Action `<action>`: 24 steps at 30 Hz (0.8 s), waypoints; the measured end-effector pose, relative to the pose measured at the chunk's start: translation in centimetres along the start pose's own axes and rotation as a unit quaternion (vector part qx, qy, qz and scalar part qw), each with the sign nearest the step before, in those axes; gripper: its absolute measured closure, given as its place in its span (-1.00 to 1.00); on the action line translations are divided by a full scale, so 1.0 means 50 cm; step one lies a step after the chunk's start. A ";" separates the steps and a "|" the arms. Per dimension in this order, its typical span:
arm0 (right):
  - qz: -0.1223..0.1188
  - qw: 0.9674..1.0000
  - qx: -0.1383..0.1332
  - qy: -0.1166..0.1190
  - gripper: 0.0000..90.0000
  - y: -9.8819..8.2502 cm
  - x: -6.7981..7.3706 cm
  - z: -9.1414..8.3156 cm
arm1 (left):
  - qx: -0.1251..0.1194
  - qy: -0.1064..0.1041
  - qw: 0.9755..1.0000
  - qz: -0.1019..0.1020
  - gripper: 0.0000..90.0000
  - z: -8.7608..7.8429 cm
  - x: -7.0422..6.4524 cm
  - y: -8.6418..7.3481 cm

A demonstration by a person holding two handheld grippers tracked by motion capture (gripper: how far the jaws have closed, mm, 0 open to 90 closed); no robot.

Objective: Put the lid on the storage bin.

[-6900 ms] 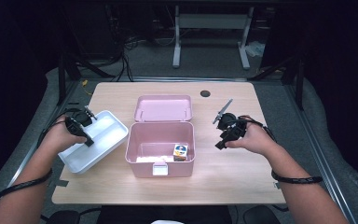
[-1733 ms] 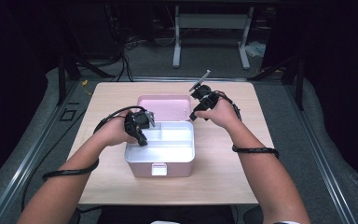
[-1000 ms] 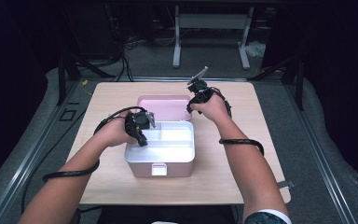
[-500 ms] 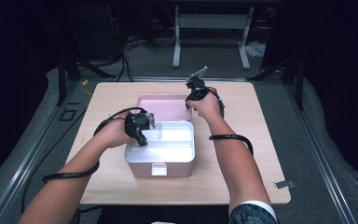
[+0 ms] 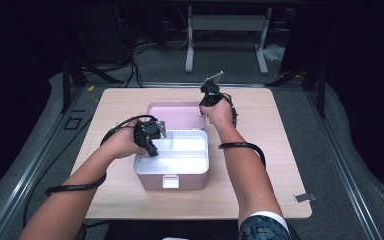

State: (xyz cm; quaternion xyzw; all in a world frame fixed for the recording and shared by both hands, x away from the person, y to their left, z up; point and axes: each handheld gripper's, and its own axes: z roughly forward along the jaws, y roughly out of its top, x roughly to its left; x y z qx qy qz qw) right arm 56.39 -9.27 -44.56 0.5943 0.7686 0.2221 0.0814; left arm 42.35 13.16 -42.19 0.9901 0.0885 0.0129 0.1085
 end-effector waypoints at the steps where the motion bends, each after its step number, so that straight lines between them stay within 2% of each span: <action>1: 0.000 1.000 0.000 0.000 0.67 0.000 0.000 0.000 | 0.001 0.002 1.000 -0.001 0.87 0.000 -0.001 0.000; 7: -0.001 1.000 0.007 -0.002 0.65 -0.001 0.004 0.006 | 0.001 0.002 1.000 0.000 0.87 0.000 0.000 0.000; 14: 0.014 1.000 0.014 -0.001 0.68 -0.001 -0.005 0.010 | 0.000 0.000 1.000 -0.001 0.87 0.000 0.000 0.000; 17: 0.014 1.000 0.014 0.005 0.79 -0.001 -0.002 0.008 | 0.001 0.001 1.000 -0.002 0.87 0.000 0.000 0.000; 24: 0.021 1.000 0.013 -0.001 0.82 0.001 0.000 0.004 | 0.003 0.001 1.000 -0.002 0.87 0.000 -0.001 0.001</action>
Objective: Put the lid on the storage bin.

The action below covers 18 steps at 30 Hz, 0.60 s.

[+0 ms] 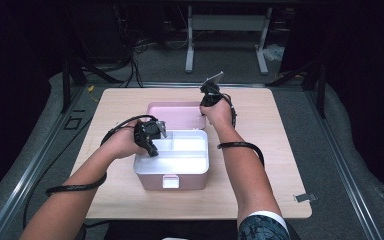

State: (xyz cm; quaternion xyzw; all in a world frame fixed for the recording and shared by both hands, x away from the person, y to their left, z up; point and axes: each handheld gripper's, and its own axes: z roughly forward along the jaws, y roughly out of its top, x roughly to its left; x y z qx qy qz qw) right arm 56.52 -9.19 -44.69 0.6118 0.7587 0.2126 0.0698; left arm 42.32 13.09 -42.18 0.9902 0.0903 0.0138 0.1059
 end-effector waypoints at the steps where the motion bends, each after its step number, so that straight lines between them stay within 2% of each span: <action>1: -0.001 1.000 0.003 -0.001 0.82 0.001 0.000 -0.002 | 0.000 0.000 1.000 0.000 0.87 0.000 0.000 0.000; 12: 0.008 1.000 -0.011 -0.007 0.87 0.001 0.007 -0.021 | 0.002 0.000 1.000 0.003 0.87 0.000 -0.001 0.002; 15: 0.002 1.000 -0.023 -0.010 0.88 0.001 0.007 -0.040 | 0.002 0.000 1.000 0.003 0.87 0.000 -0.001 0.002; 18: -0.001 0.999 -0.045 0.000 0.90 0.001 0.008 -0.078 | 0.002 0.000 1.000 0.002 0.87 0.000 -0.001 0.002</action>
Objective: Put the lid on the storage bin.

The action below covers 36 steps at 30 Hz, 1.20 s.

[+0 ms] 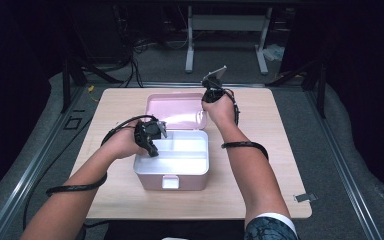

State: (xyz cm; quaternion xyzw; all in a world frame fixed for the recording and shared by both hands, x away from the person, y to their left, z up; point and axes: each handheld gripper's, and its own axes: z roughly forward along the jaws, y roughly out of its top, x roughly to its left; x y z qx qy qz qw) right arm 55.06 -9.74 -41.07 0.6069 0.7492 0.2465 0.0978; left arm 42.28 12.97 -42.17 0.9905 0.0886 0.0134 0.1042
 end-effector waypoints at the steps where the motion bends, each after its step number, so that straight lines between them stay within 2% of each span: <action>1: -0.001 1.000 -0.005 0.006 0.91 0.001 0.000 -0.012 | 0.000 0.002 1.000 0.001 0.87 0.000 0.000 -0.001; 2: -0.006 1.000 -0.014 0.019 0.91 0.000 0.001 -0.032 | -0.001 0.001 1.000 0.000 0.87 0.000 0.000 -0.001; 5: -0.018 0.998 -0.044 0.028 0.93 -0.013 0.009 -0.078 | -0.002 0.004 1.000 -0.001 0.86 0.000 0.000 -0.002; 6: -0.029 0.997 -0.058 0.029 0.93 -0.021 0.014 -0.094 | -0.004 0.004 1.000 -0.003 0.86 0.000 0.000 -0.003; 7: -0.044 0.996 -0.073 0.020 0.93 -0.031 0.021 -0.109 | -0.005 0.003 1.000 -0.005 0.86 -0.001 0.001 -0.003; 8: -0.067 0.993 -0.095 0.011 0.93 -0.045 0.032 -0.131 | -0.005 0.003 1.000 -0.006 0.87 -0.001 0.001 -0.004; 10: -0.077 0.991 -0.113 -0.003 0.94 -0.059 0.040 -0.151 | -0.013 0.004 1.000 -0.012 0.86 0.000 0.000 -0.006; 13: -0.086 0.989 -0.118 0.015 0.94 -0.070 0.038 -0.164 | -0.018 0.002 1.000 -0.015 0.86 -0.001 0.002 -0.010; 17: -0.081 0.989 -0.121 0.014 0.94 -0.073 0.038 -0.166 | -0.023 -0.001 1.000 -0.022 0.84 -0.002 0.005 -0.013; 22: -0.081 0.989 -0.121 0.021 0.94 -0.074 0.035 -0.167 | -0.069 -0.017 0.996 -0.047 0.78 -0.030 0.013 -0.026; 24: -0.081 0.989 -0.121 0.020 0.94 -0.074 0.036 -0.167 | -0.090 0.000 0.994 -0.056 0.79 -0.056 0.020 -0.038; 26: -0.083 0.989 -0.122 0.021 0.93 -0.075 0.035 -0.168 | -0.117 0.012 0.990 -0.081 0.75 -0.086 0.030 -0.057; 27: -0.084 0.989 -0.121 0.021 0.93 -0.075 0.036 -0.169 | -0.133 0.021 0.987 -0.093 0.72 -0.101 0.037 -0.068; 29: -0.085 0.989 -0.121 0.020 0.93 -0.075 0.037 -0.170 | -0.156 0.045 0.979 -0.127 0.66 -0.128 0.055 -0.089; 30: -0.085 0.989 -0.121 0.018 0.93 -0.076 0.038 -0.170 | -0.168 0.056 0.973 -0.146 0.61 -0.138 0.065 -0.098; 31: -0.085 0.989 -0.122 0.016 0.93 -0.076 0.038 -0.170 | -0.183 0.063 0.966 -0.171 0.58 -0.148 0.077 -0.108; 32: -0.083 0.989 -0.122 0.017 0.93 -0.076 0.038 -0.170 | -0.185 0.062 0.963 -0.184 0.53 -0.153 0.084 -0.111; 34: -0.085 0.988 -0.126 0.014 0.93 -0.078 0.038 -0.170 | -0.198 0.075 0.956 -0.204 0.49 -0.166 0.101 -0.119; 35: -0.086 0.988 -0.128 0.015 0.93 -0.079 0.038 -0.170 | -0.201 0.082 0.953 -0.211 0.45 -0.173 0.109 -0.122; 36: -0.089 0.988 -0.128 0.016 0.93 -0.079 0.037 -0.171 | -0.208 0.092 0.949 -0.220 0.42 -0.179 0.116 -0.125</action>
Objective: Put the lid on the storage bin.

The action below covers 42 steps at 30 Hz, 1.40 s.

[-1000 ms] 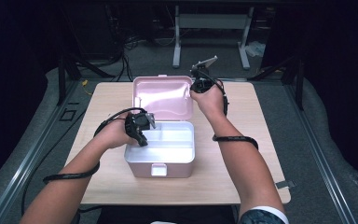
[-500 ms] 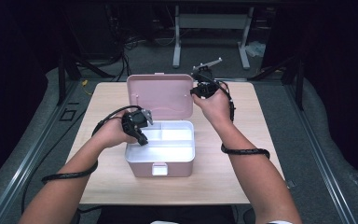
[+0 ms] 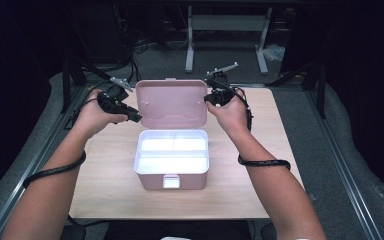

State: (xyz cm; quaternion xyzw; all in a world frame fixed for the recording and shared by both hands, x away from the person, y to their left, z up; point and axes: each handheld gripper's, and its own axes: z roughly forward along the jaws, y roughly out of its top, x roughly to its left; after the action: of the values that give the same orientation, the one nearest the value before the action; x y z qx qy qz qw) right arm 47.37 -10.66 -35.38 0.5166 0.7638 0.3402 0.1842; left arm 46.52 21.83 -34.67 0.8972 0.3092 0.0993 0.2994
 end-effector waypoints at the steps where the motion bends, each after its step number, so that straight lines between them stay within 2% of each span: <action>1: 0.001 1.000 0.000 0.003 0.93 -0.001 0.000 -0.001 | -0.008 0.011 1.000 -0.009 0.38 -0.005 0.008 0.004; 3: 0.000 1.000 -0.001 0.005 0.93 -0.001 0.000 -0.001 | -0.028 0.027 0.999 -0.024 0.34 -0.013 0.021 0.012; 4: 0.000 1.000 -0.001 0.003 0.93 -0.001 0.001 -0.001 | -0.037 0.029 0.998 -0.033 0.30 -0.015 0.026 0.015; 6: 0.001 1.000 -0.004 -0.002 0.93 -0.002 0.003 -0.001 | -0.050 0.030 0.998 -0.038 0.27 -0.016 0.033 0.021; 8: -0.002 1.000 -0.005 0.004 0.93 -0.004 0.003 -0.004 | -0.058 0.035 0.997 -0.045 0.21 -0.014 0.039 0.030; 12: -0.004 1.000 -0.006 0.000 0.93 -0.007 0.006 -0.006 | -0.063 0.037 0.996 -0.051 0.25 -0.005 0.044 0.046; 15: -0.007 1.000 -0.005 0.003 0.93 -0.007 0.008 -0.007 | -0.051 0.047 0.996 -0.051 0.38 0.007 0.044 0.053; 17: -0.009 1.000 -0.006 0.003 0.93 -0.007 0.010 -0.007 | -0.049 0.054 0.996 -0.052 0.57 0.010 0.047 0.052; 19: -0.008 1.000 -0.009 -0.001 0.93 -0.008 0.010 -0.007 | -0.049 0.045 0.996 -0.061 0.59 0.017 0.051 0.051; 23: -0.009 1.000 -0.009 0.002 0.93 -0.010 0.011 -0.009 | -0.046 0.051 0.996 -0.056 0.66 0.024 0.049 0.054; 25: -0.006 1.000 -0.010 0.002 0.93 -0.011 0.010 -0.009 | -0.041 0.050 0.996 -0.064 0.68 0.024 0.049 0.056; 27: -0.006 1.000 -0.009 0.007 0.92 -0.011 0.008 -0.009 | -0.038 0.048 0.996 -0.059 0.68 0.022 0.049 0.059; 28: -0.009 1.000 -0.008 0.000 0.90 -0.010 0.008 -0.009 | -0.037 0.047 0.996 -0.058 0.68 0.021 0.048 0.059; 29: -0.011 1.000 -0.006 0.013 0.84 -0.008 0.006 -0.009 | -0.037 0.047 0.997 -0.057 0.68 0.020 0.047 0.060; 30: -0.009 1.000 -0.013 0.015 0.67 -0.006 0.005 -0.010 | -0.037 0.049 0.997 -0.054 0.68 0.020 0.045 0.060; 31: -0.007 0.999 -0.021 0.029 0.54 -0.003 0.003 -0.013 | -0.039 0.050 0.997 -0.051 0.68 0.019 0.043 0.061; 32: -0.017 0.999 -0.025 0.035 0.39 0.002 0.000 -0.013 | -0.040 0.050 0.997 -0.050 0.68 0.019 0.042 0.061; 33: -0.022 0.999 -0.026 0.038 0.34 0.006 -0.001 -0.012 | -0.042 0.051 0.997 -0.048 0.68 0.019 0.041 0.061; 36: -0.029 0.998 -0.032 0.051 0.22 0.016 -0.006 -0.010 | -0.044 0.053 0.997 -0.039 0.67 0.017 0.036 0.061; 38: -0.023 0.996 -0.034 0.074 0.19 0.019 -0.010 -0.010 | -0.047 0.056 0.997 -0.028 0.64 0.014 0.031 0.059; 41: -0.028 0.995 -0.035 0.084 0.21 0.017 -0.010 -0.015 | -0.058 0.046 0.997 -0.027 0.52 0.008 0.027 0.051; 42: -0.030 0.996 -0.038 0.079 0.20 0.016 -0.008 -0.017 | -0.061 0.043 0.997 -0.026 0.52 0.006 0.025 0.047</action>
State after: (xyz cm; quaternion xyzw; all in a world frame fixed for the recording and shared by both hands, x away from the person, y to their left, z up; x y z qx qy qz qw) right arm 47.50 -11.13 -34.25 0.4577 0.7774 0.4034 0.1532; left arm 48.79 20.97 -33.49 0.8639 0.3381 0.1487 0.3425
